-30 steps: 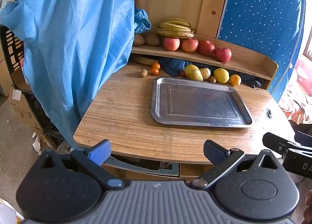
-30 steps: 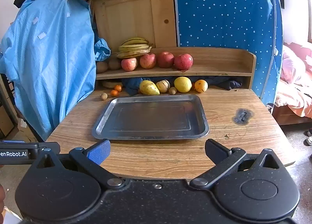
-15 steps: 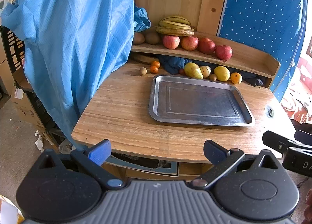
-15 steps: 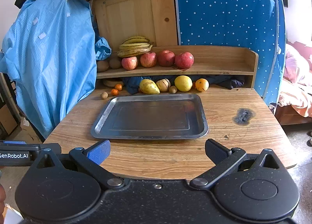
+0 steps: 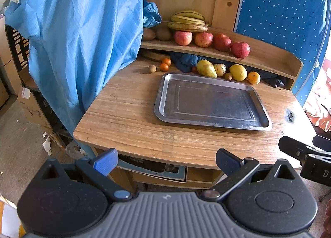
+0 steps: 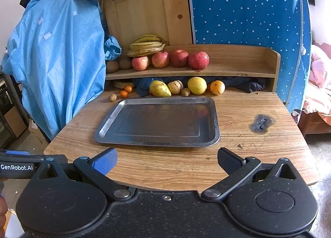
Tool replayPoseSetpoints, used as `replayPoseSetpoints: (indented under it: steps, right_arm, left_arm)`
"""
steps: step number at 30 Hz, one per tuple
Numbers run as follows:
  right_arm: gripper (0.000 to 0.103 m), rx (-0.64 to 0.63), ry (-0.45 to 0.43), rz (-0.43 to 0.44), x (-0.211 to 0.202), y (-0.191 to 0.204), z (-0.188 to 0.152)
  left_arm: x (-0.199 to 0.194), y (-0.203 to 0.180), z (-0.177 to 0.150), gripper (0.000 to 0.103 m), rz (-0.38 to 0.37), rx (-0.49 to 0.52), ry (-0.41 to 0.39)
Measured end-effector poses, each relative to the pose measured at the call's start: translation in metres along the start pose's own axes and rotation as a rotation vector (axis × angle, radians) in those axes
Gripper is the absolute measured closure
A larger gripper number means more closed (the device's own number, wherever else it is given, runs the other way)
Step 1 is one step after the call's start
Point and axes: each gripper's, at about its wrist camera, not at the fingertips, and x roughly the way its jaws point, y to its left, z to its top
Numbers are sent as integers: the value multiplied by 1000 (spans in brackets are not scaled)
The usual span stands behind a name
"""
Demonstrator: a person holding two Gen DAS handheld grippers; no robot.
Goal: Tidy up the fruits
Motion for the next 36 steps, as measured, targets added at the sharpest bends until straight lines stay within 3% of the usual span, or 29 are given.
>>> replayPoseSetpoints:
  steps: [17, 28, 36]
  right_arm:
    - [0, -8, 4, 60, 5, -53, 6]
    - [0, 8, 4, 70, 7, -63, 6]
    - [0, 9, 2, 55, 11, -70, 8]
  left_arm:
    - [0, -46, -3, 0, 57, -52, 25]
    - [-1, -61, 11, 0, 130, -44, 18]
    - [10, -66, 21, 0, 139, -40, 19]
